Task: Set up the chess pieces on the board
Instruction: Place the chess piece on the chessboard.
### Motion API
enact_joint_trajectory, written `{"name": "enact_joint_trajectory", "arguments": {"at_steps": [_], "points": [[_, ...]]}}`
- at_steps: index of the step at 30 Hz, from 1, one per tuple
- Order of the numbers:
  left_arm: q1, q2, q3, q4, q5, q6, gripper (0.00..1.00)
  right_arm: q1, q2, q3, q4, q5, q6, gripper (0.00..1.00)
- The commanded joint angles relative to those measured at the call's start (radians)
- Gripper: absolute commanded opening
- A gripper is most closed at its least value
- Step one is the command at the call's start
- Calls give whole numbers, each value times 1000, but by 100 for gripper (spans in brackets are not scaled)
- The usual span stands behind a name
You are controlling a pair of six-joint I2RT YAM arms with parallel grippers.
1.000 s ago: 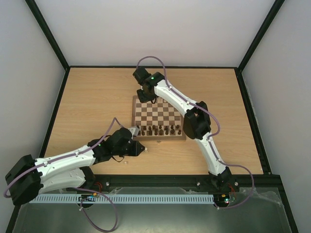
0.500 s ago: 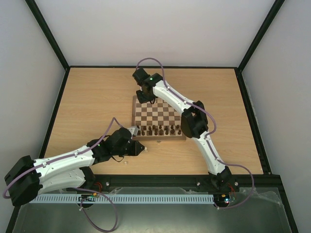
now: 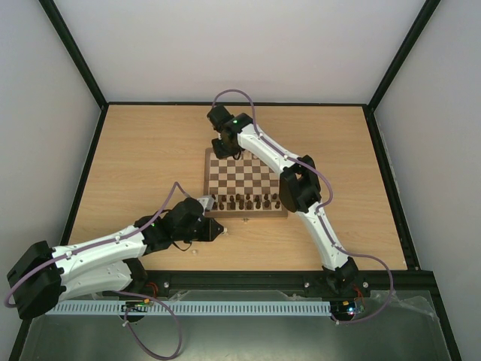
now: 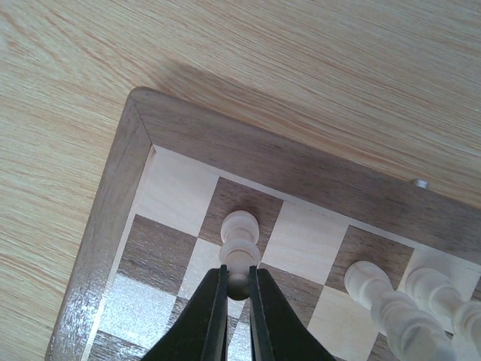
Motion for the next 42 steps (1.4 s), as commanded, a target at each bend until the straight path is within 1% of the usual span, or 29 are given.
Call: {"name": "enact_joint_trajectory", "arguments": {"at_steps": [1, 5, 8, 21, 24, 26, 28, 31, 34, 37, 40, 41, 42], "points": [[2, 4, -1, -2, -4, 2, 13, -5, 21, 37, -20, -12, -14, 7], [1, 9, 0, 3, -3, 2, 13, -6, 24, 39, -16, -12, -14, 8], [2, 11, 1, 5, -1, 4, 13, -7, 27, 39, -15, -13, -14, 12], [8, 19, -1, 11, 3, 8, 13, -8, 18, 50, -7, -19, -10, 20], [10, 18, 0, 9, 5, 8, 13, -8, -17, 39, 9, -31, -7, 24], [10, 16, 2, 7, 5, 9, 13, -9, -62, 2, 31, -40, 1, 28], [14, 14, 4, 2, 2, 12, 13, -8, -148, -75, 66, -59, 12, 32], [24, 6, -8, 11, 8, 11, 13, -8, -317, -259, 154, -94, 27, 33], [40, -12, -34, 48, 31, -1, 13, -8, -526, -499, 254, -125, 56, 34], [55, -33, -54, 89, 65, -16, 13, -9, -745, -751, 352, -149, 99, 38], [65, -44, -68, 129, 93, -40, 13, -10, -943, -992, 441, -175, 165, 39], [66, -47, -71, 143, 104, -49, 13, -10, -1008, -1074, 501, -192, 188, 39], [68, -51, -73, 156, 116, -57, 13, -13, -1083, -1198, 549, -220, 215, 39]]}}
